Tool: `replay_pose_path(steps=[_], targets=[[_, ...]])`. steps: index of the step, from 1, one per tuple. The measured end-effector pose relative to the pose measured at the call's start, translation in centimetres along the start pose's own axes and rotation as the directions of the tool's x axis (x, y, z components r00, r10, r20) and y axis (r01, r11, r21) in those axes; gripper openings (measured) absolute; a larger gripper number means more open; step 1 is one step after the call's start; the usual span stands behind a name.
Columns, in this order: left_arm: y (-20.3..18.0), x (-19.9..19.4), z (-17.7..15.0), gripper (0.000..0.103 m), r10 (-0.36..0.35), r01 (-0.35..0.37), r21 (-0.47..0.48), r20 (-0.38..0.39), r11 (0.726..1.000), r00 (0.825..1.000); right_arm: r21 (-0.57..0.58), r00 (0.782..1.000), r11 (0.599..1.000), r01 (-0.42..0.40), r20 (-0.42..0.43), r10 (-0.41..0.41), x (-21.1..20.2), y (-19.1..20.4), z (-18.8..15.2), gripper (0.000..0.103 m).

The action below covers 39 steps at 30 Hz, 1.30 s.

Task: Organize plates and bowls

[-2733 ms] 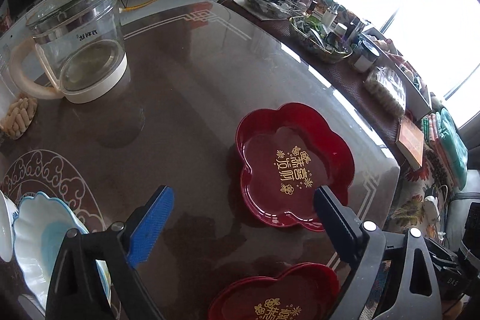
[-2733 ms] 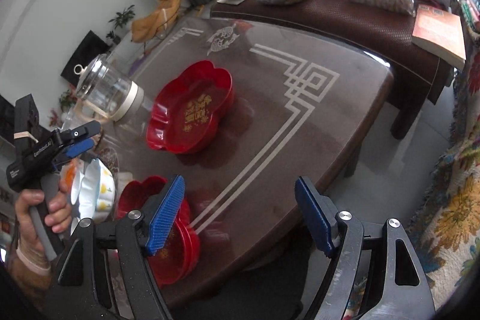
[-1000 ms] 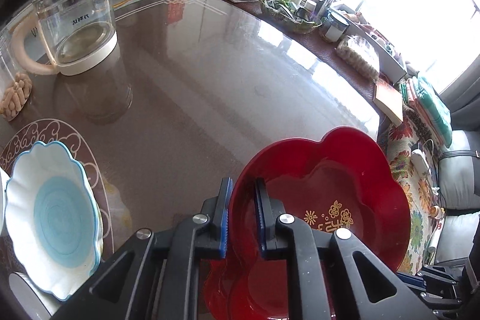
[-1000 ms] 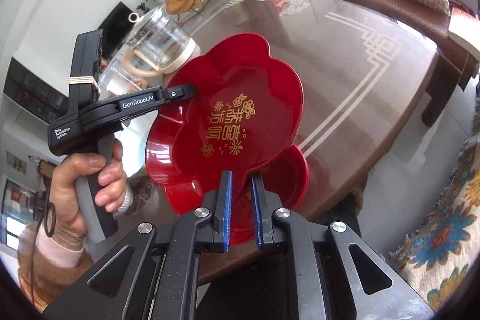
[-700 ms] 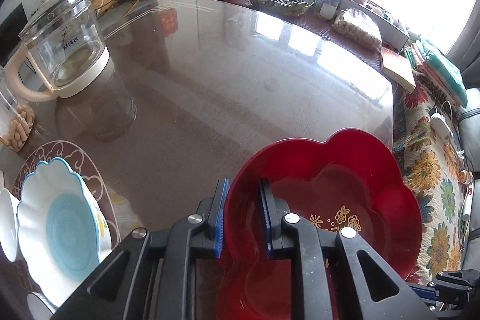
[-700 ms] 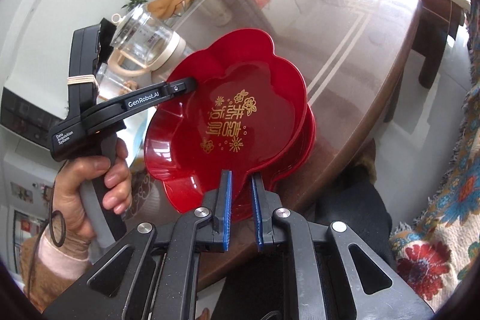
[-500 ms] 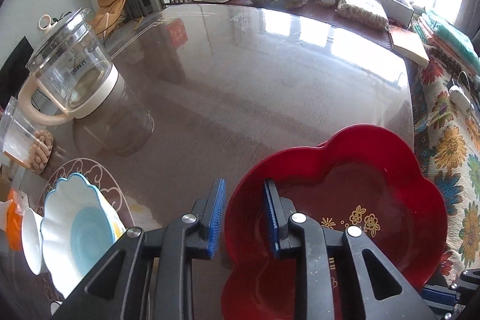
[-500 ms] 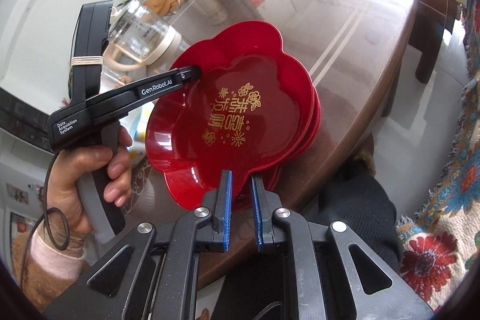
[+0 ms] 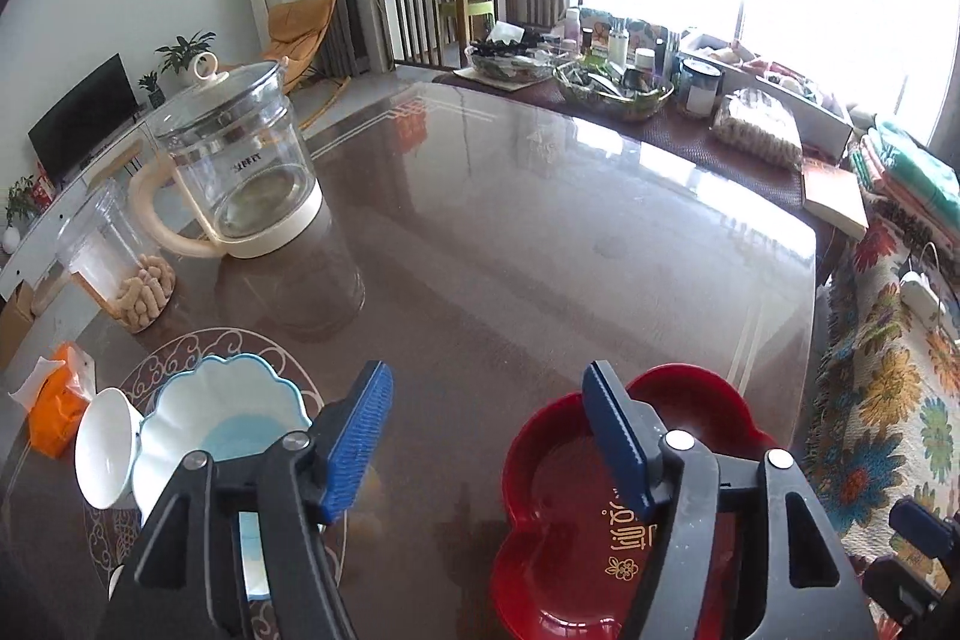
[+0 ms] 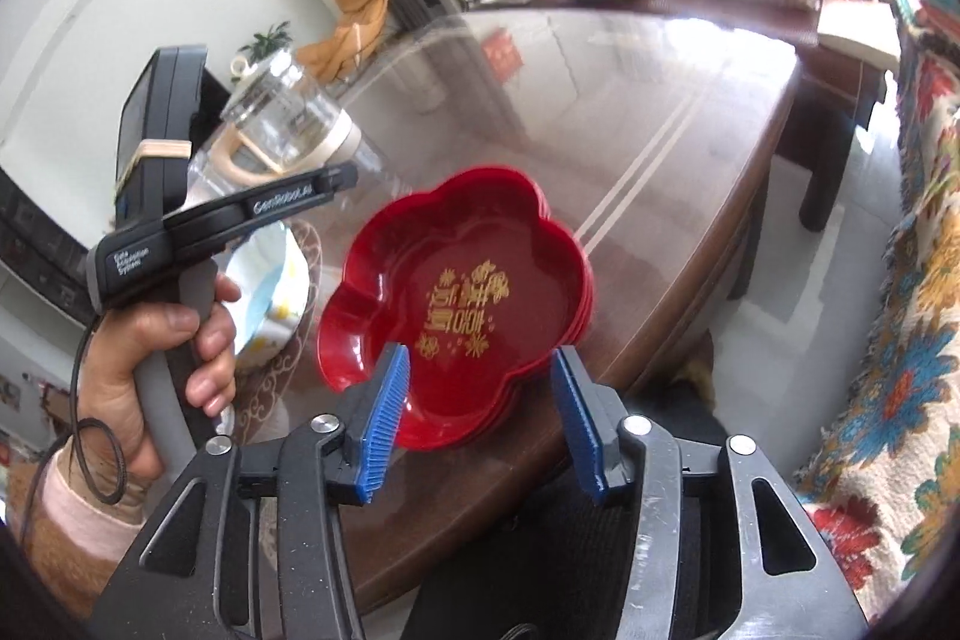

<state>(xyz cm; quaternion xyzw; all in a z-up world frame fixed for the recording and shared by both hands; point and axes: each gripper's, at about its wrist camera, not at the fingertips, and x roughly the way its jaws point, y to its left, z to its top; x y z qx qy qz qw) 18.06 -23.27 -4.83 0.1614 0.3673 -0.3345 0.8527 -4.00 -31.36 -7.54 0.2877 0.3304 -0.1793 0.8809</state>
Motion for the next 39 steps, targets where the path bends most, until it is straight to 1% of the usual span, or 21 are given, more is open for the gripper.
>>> replay_pose_path(steps=[1, 2, 3, 4, 5, 7, 8, 9, 11, 13, 14, 17, 19, 21, 24, 26, 28, 32, 35, 37, 39], targets=[[0.1, -1.5, -0.4, 0.084, 0.009, -0.009, -0.014, 0.034, 1.0, 0.999, -0.017, 0.998, 1.0, 0.025, 0.06, -0.024, -0.9, -0.1, 0.0, 0.063], [0.2, -2.9, -1.0, 0.088, 0.02, -0.018, -0.029, 0.067, 0.999, 0.998, -0.033, 0.992, 0.998, 0.051, 0.115, -0.047, -1.8, 0.0, 0.0, 0.064], [0.2, -4.4, -1.8, 0.094, 0.03, -0.025, -0.051, 0.093, 0.998, 0.995, -0.048, 0.985, 0.996, 0.081, 0.158, -0.073, -2.4, 0.1, -0.2, 0.069], [0.2, -5.7, -2.8, 0.1, 0.036, -0.028, -0.081, 0.104, 0.996, 0.994, -0.059, 0.977, 0.992, 0.113, 0.188, -0.1, -2.7, 0.4, -0.3, 0.071], [0.3, -6.8, -4.0, 0.102, 0.036, -0.023, -0.122, 0.107, 0.992, 0.994, -0.064, 0.97, 0.988, 0.141, 0.208, -0.125, -3.0, 0.6, -0.6, 0.072], [0.1, -8.4, -6.9, 0.103, 0.009, 0.012, -0.194, 0.104, 0.981, 0.995, -0.077, 0.962, 0.982, 0.173, 0.228, -0.152, -3.2, 0.9, -0.9, 0.072], [-0.3, -9.0, -8.3, 0.103, -0.005, 0.025, -0.207, 0.098, 0.978, 0.995, -0.084, 0.958, 0.979, 0.184, 0.237, -0.16, -3.1, 0.9, -1.2, 0.072], [-0.7, -9.4, -9.5, 0.103, -0.002, 0.021, -0.208, 0.09, 0.978, 0.996, -0.092, 0.954, 0.976, 0.196, 0.249, -0.168, -3.1, 1.1, -1.5, 0.072], [-1.7, -10.4, -11.4, 0.103, 0.056, -0.039, -0.188, 0.085, 0.981, 0.995, -0.112, 0.945, 0.97, 0.214, 0.277, -0.176, -3.8, 1.0, -2.2, 0.072], [-2.2, -11.6, -12.8, 0.103, 0.138, -0.119, -0.183, 0.094, 0.976, 0.986, -0.125, 0.936, 0.965, 0.229, 0.302, -0.182, -4.2, 1.3, -2.6, 0.072], [-2.2, -12.1, -13.4, 0.103, 0.158, -0.137, -0.19, 0.098, 0.972, 0.983, -0.132, 0.93, 0.962, 0.24, 0.315, -0.189, -4.6, 1.5, -2.9, 0.073], [-1.6, -13.3, -14.6, 0.103, 0.167, -0.144, -0.211, 0.096, 0.967, 0.981, -0.151, 0.911, 0.95, 0.274, 0.357, -0.206, -5.1, 2.1, -3.2, 0.078], [-1.2, -13.6, -15.0, 0.103, 0.168, -0.144, -0.22, 0.092, 0.965, 0.981, -0.168, 0.904, 0.944, 0.283, 0.375, -0.204, -5.3, 2.6, -3.6, 0.079], [-0.6, -13.9, -15.1, 0.103, 0.181, -0.157, -0.228, 0.089, 0.961, 0.979, -0.183, 0.905, 0.94, 0.288, 0.374, -0.204, -5.2, 3.0, -3.7, 0.079], [-0.1, -14.3, -15.3, 0.103, 0.219, -0.19, -0.244, 0.098, 0.951, 0.971, -0.208, 0.909, 0.938, 0.276, 0.373, -0.185, -5.1, 3.6, -4.0, 0.079], [0.3, -14.3, -15.5, 0.103, 0.243, -0.213, -0.257, 0.091, 0.943, 0.966, -0.232, 0.912, 0.935, 0.269, 0.373, -0.17, -5.0, 4.1, -4.1, 0.079], [0.7, -14.2, -15.8, 0.103, 0.266, -0.236, -0.275, 0.078, 0.932, 0.961, -0.251, 0.912, 0.927, 0.277, 0.372, -0.172, -4.9, 4.4, -4.1, 0.079], [1.9, -14.1, -16.7, 0.103, 0.247, -0.22, -0.321, 0.047, 0.921, 0.968, -0.288, 0.915, 0.916, 0.28, 0.369, -0.163, -4.7, 5.1, -4.2, 0.079], [2.3, -14.3, -17.4, 0.103, 0.243, -0.215, -0.312, 0.054, 0.926, 0.969, -0.306, 0.922, 0.915, 0.263, 0.358, -0.145, -4.5, 5.6, -4.5, 0.079], [2.1, -14.7, -17.9, 0.103, 0.258, -0.23, -0.272, 0.071, 0.934, 0.963, -0.321, 0.928, 0.914, 0.248, 0.348, -0.129, -4.4, 5.8, -4.7, 0.079], [2.2, -14.9, -18.4, 0.103, 0.276, -0.247, -0.247, 0.086, 0.937, 0.957, -0.336, 0.929, 0.909, 0.246, 0.349, -0.123, -4.4, 6.1, -5.1, 0.079]])
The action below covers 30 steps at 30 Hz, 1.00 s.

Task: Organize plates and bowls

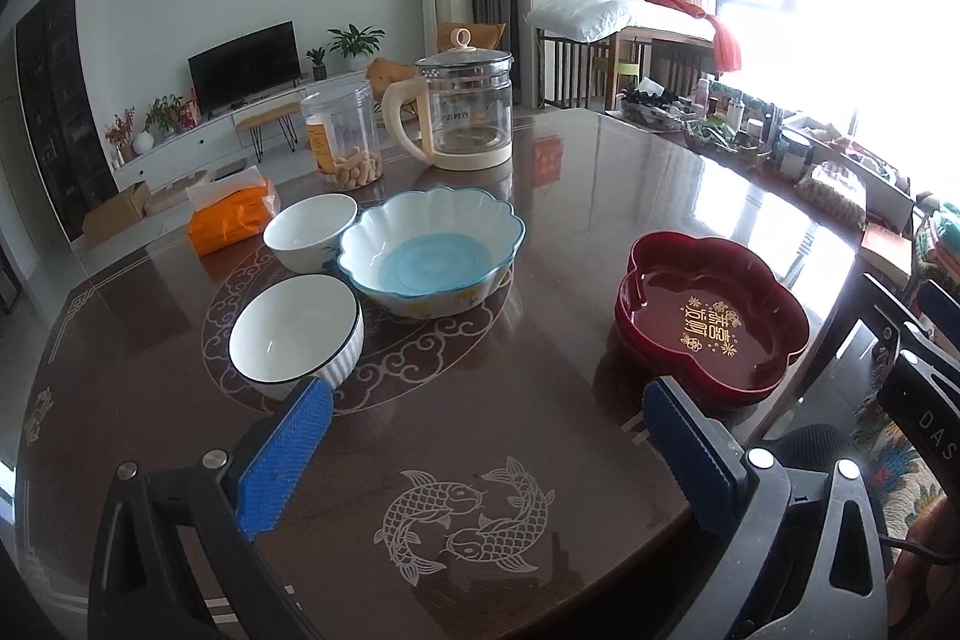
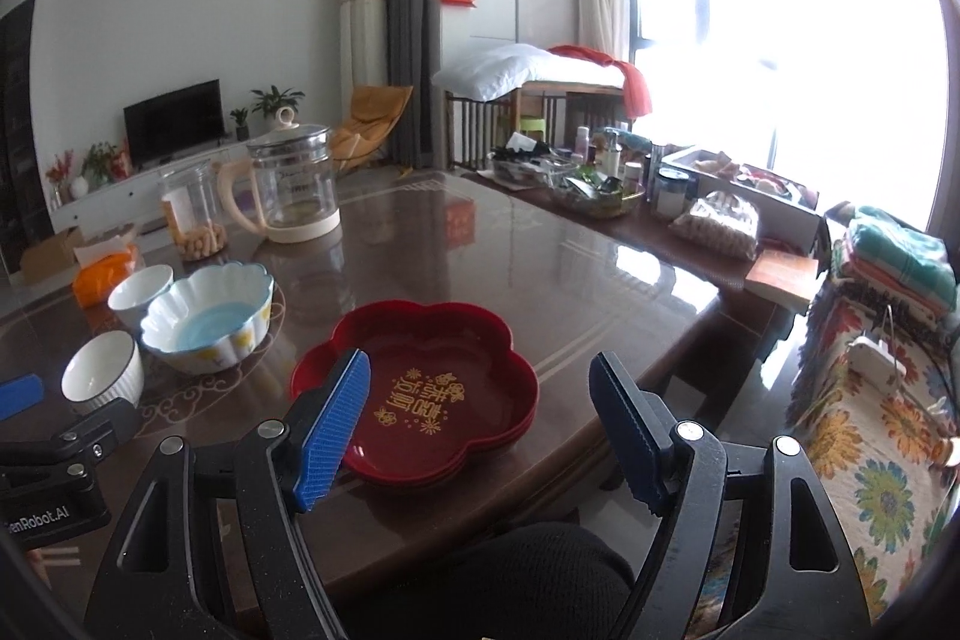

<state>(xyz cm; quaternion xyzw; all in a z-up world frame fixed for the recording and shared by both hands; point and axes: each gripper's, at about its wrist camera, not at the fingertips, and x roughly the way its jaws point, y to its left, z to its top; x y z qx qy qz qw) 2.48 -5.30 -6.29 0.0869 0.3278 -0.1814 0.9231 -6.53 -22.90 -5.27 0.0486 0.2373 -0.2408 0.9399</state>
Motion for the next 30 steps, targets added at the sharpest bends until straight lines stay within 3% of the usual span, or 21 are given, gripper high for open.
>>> replay_pose_path(steps=[7, 13, 18, 23, 30], targets=[[3.0, 0.4, -0.9, 0.103, -0.03, 0.028, -0.071, -0.038, 0.997, 0.999, -0.059, 0.999, 0.998, -0.025, 0.037, 0.027, -1.0, 2.0, -0.3, 0.079], [7.3, 1.1, -1.1, 0.103, 0.038, -0.044, -0.136, -0.044, 0.99, 0.998, -0.146, 1.0, 0.989, -0.025, 0.002, 0.026, -0.6, 4.2, -1.1, 0.079], [11.5, 1.8, -0.8, 0.103, 0.096, -0.107, -0.205, -0.066, 0.973, 0.993, -0.153, 0.995, 0.984, -0.096, -0.025, 0.093, -0.5, 4.9, -1.6, 0.079], [12.4, 2.8, -1.1, 0.103, 0.127, -0.141, -0.166, -0.093, 0.976, 0.988, -0.146, 0.992, 0.982, -0.122, -0.055, 0.115, -0.1, 5.4, -1.8, 0.079], [10.4, 5.5, -1.0, 0.103, 0.209, -0.217, -0.072, -0.107, 0.973, 0.972, -0.153, 0.989, 0.978, -0.14, -0.075, 0.13, -0.1, 6.1, -2.2, 0.079]])
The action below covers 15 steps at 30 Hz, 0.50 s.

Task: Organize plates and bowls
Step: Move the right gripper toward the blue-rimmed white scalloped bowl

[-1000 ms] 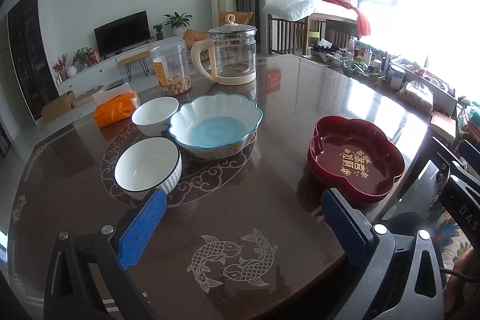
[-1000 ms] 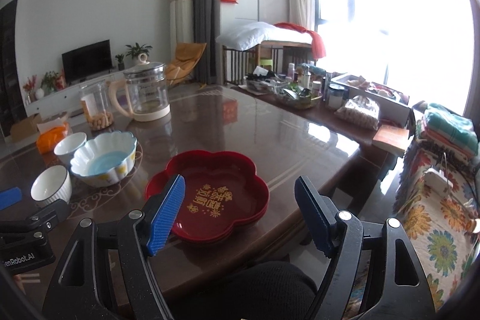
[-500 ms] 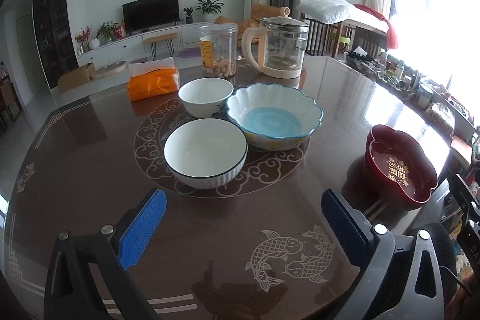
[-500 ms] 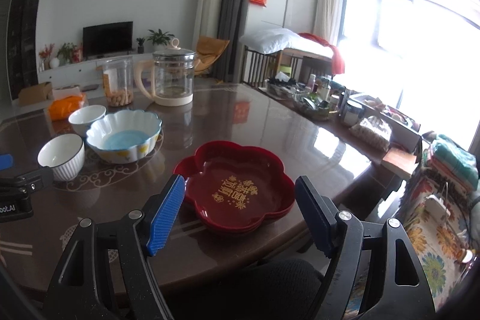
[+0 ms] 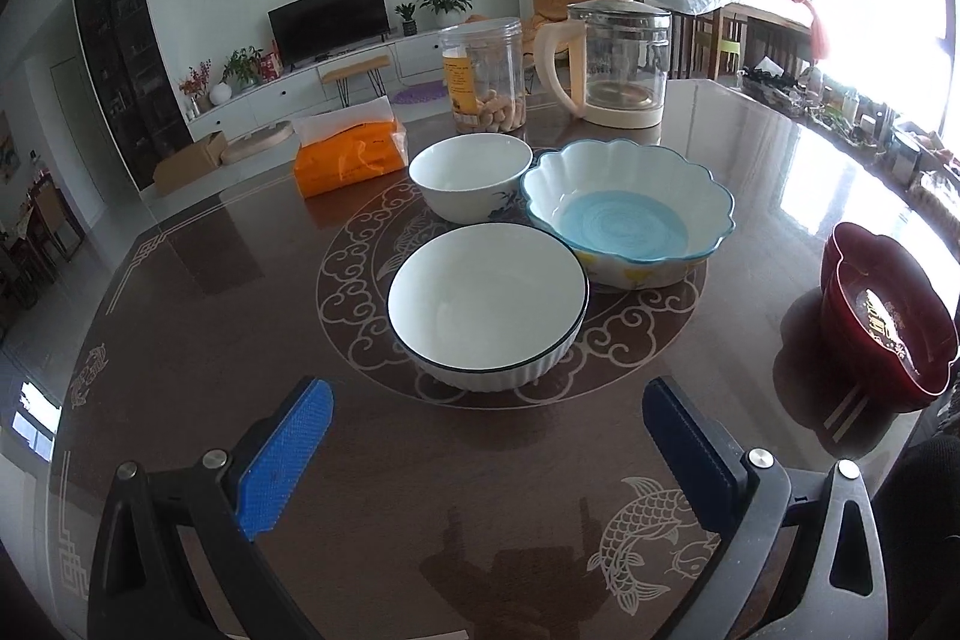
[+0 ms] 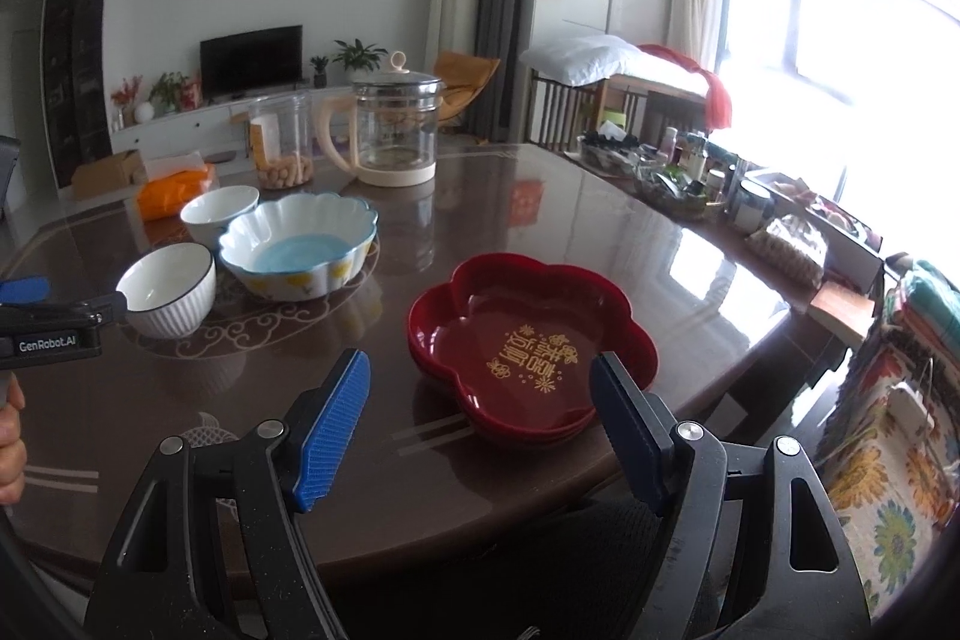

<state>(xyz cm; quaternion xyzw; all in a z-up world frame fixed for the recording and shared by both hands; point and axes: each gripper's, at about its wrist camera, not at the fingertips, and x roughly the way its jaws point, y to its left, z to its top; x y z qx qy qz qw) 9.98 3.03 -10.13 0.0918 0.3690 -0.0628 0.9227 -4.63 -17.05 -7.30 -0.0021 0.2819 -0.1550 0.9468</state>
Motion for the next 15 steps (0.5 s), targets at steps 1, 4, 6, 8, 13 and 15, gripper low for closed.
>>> replay_pose_path(steps=[1, 4, 6, 8, 13, 15], targets=[[-0.3, 0.4, 0.2, 0.103, 0.02, -0.02, 0.009, 0.006, 1.0, 1.0, -0.004, 1.0, 1.0, -0.002, -0.001, 0.002, -0.1, 0.1, 0.0, 0.079], [-0.7, 1.8, 0.8, 0.103, 0.063, -0.063, 0.024, 0.008, 0.998, 0.998, -0.014, 1.0, 1.0, -0.003, 0.008, 0.003, -0.4, 0.3, -0.1, 0.079], [-0.7, 2.6, 1.2, 0.103, 0.073, -0.073, 0.026, -0.01, 0.997, 0.997, -0.017, 1.0, 1.0, -0.006, 0.011, 0.006, -0.5, 0.4, -0.2, 0.079], [-0.3, 2.9, 1.4, 0.103, 0.062, -0.062, 0.008, -0.021, 0.998, 0.998, -0.016, 1.0, 1.0, -0.009, 0.009, 0.01, -0.4, 0.4, -0.2, 0.079], [1.8, 2.7, -0.1, 0.103, -0.055, 0.05, -0.089, -0.06, 0.995, 0.997, -0.012, 0.999, 0.999, -0.053, -0.006, 0.053, -0.1, 0.6, -0.2, 0.079], [2.0, 3.1, -0.8, 0.103, -0.119, 0.11, -0.113, -0.078, 0.987, 0.99, -0.008, 0.997, 0.997, -0.072, -0.022, 0.072, 0.3, 0.7, -0.4, 0.079]])
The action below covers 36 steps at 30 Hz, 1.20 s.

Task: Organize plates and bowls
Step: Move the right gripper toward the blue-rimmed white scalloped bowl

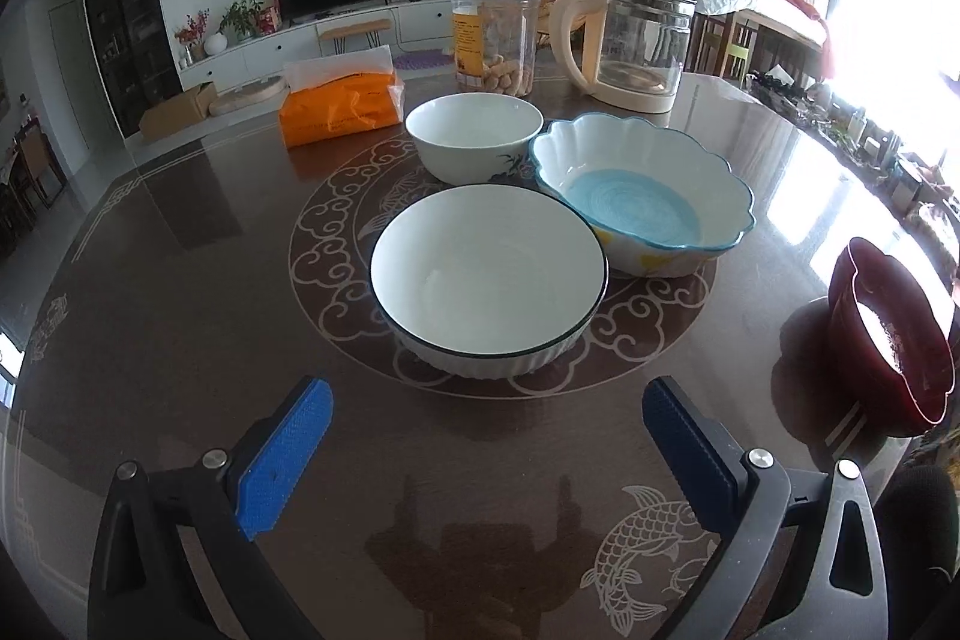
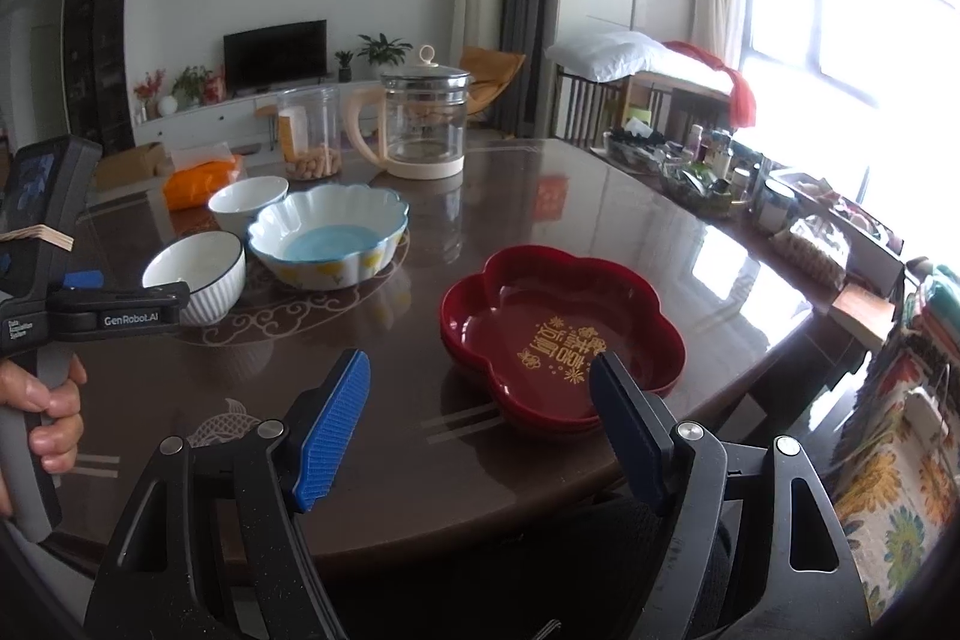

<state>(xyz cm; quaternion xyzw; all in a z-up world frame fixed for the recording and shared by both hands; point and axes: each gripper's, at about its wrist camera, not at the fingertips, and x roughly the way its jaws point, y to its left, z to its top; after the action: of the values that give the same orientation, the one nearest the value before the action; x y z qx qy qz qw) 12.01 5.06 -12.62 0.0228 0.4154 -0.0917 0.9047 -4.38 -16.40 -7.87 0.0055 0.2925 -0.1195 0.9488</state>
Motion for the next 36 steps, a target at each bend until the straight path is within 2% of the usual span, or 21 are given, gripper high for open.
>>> replay_pose_path(steps=[3, 5, 7, 10, 16, 22, 23, 27, 30, 36], targets=[[-1.2, 0.6, -0.9, 0.103, -0.044, 0.045, 0.015, -0.031, 0.999, 0.999, 0.007, 0.999, 1.0, -0.019, -0.025, 0.02, 0.7, 0.4, -0.3, 0.079], [-2.0, 1.0, -1.2, 0.103, -0.006, 0.006, 0.007, -0.009, 1.0, 1.0, 0.007, 0.999, 0.999, -0.034, -0.035, 0.034, 0.9, 0.7, -0.4, 0.079], [-1.9, 2.2, -1.1, 0.103, 0.029, -0.029, -0.057, -0.013, 0.998, 1.0, -0.002, 0.999, 0.999, -0.041, -0.032, 0.041, 0.8, 1.0, -0.3, 0.079], [-1.0, 4.2, -0.6, 0.102, 0.01, -0.016, -0.161, -0.035, 0.987, 0.999, -0.021, 0.999, 0.999, -0.035, -0.017, 0.035, 0.3, 1.2, -0.3, 0.079], [-1.3, 6.4, 0.0, 0.102, 0.037, -0.041, -0.166, -0.032, 0.985, 0.999, -0.003, 0.999, 1.0, -0.027, -0.028, 0.026, 0.5, 0.5, -0.4, 0.079], [0.8, 7.9, 0.3, 0.103, 0.066, -0.079, -0.258, -0.056, 0.963, 0.996, -0.002, 0.998, 0.999, -0.039, -0.042, 0.039, 0.7, 0.6, -0.5, 0.079], [1.1, 8.2, 0.4, 0.103, 0.053, -0.068, -0.266, -0.062, 0.962, 0.997, -0.006, 0.998, 0.999, -0.039, -0.042, 0.039, 0.8, 0.7, -0.5, 0.079], [1.0, 8.3, 0.5, 0.103, 0.064, -0.076, -0.246, -0.057, 0.966, 0.996, -0.018, 0.998, 0.999, -0.045, -0.049, 0.044, 1.0, 1.1, -0.7, 0.079], [1.6, 8.5, 0.5, 0.103, 0.068, -0.082, -0.271, -0.063, 0.959, 0.996, -0.024, 0.998, 0.999, -0.046, -0.051, 0.045, 0.9, 1.2, -0.7, 0.079], [3.1, 8.8, 0.7, 0.103, 0.121, -0.137, -0.273, -0.077, 0.952, 0.99, -0.018, 0.998, 0.999, -0.041, -0.045, 0.04, 0.8, 0.9, -0.6, 0.079]])
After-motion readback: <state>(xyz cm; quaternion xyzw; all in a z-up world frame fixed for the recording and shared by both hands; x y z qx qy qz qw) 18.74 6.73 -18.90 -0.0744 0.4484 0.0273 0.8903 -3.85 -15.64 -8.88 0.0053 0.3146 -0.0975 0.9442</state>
